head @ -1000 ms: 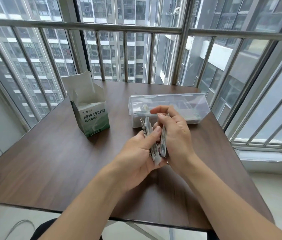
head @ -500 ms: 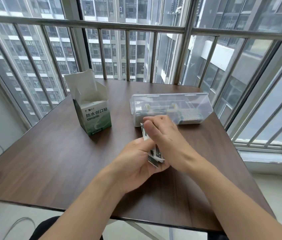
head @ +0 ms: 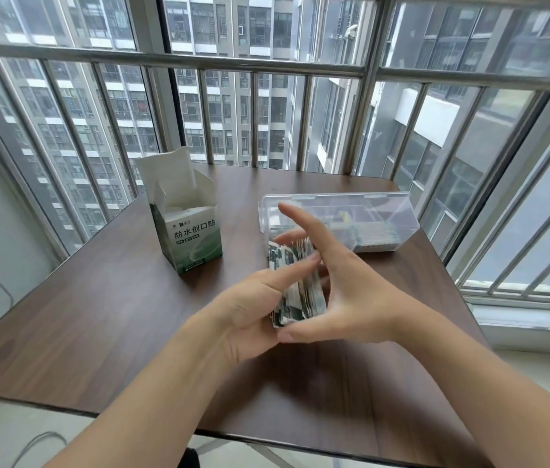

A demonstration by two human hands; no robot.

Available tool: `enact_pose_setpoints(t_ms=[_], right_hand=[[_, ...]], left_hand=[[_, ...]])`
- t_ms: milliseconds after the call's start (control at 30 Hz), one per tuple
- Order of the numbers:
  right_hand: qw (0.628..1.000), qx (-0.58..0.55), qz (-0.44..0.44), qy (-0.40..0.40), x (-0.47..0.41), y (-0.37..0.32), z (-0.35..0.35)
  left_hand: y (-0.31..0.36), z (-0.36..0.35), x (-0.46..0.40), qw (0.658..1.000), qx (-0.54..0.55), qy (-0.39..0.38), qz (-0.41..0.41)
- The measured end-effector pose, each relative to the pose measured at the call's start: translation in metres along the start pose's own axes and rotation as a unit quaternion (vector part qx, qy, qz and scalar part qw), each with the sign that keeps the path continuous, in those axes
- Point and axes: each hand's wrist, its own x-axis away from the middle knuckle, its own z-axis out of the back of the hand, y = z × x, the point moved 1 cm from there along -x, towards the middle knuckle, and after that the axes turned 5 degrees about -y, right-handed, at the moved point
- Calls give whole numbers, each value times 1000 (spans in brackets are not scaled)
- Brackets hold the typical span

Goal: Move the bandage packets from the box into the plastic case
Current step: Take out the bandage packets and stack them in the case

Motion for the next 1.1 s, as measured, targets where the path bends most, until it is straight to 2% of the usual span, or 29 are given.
enact_pose_setpoints(t_ms=[100,267,400,567,700,833,1100], right_hand=[[999,28,13,24,-8,0,4],[997,62,-8,-36,-16,-1,9],[999,-26,-38,27,-15,-2,23],[998,27,-54,-25,-16,-6,37],[998,-2,-55,-13,-17,-11,49],[998,-16,-55,-36,-18,-14,63],[1000,-6,-22,-17,-30,-18,81]], left_hand=[[4,-1,-3,1000,9,7,0],[11,-8,-5,1000,25,-1,-13],[24,-10,-4,994,68,-79,14],[23,-19,-19,998,62,-17,27],[30,-30,-21,995,94,-27,8],[37,-35,-26,998,46,-31,13],[57,-47,-37,999,27,-21,-30]])
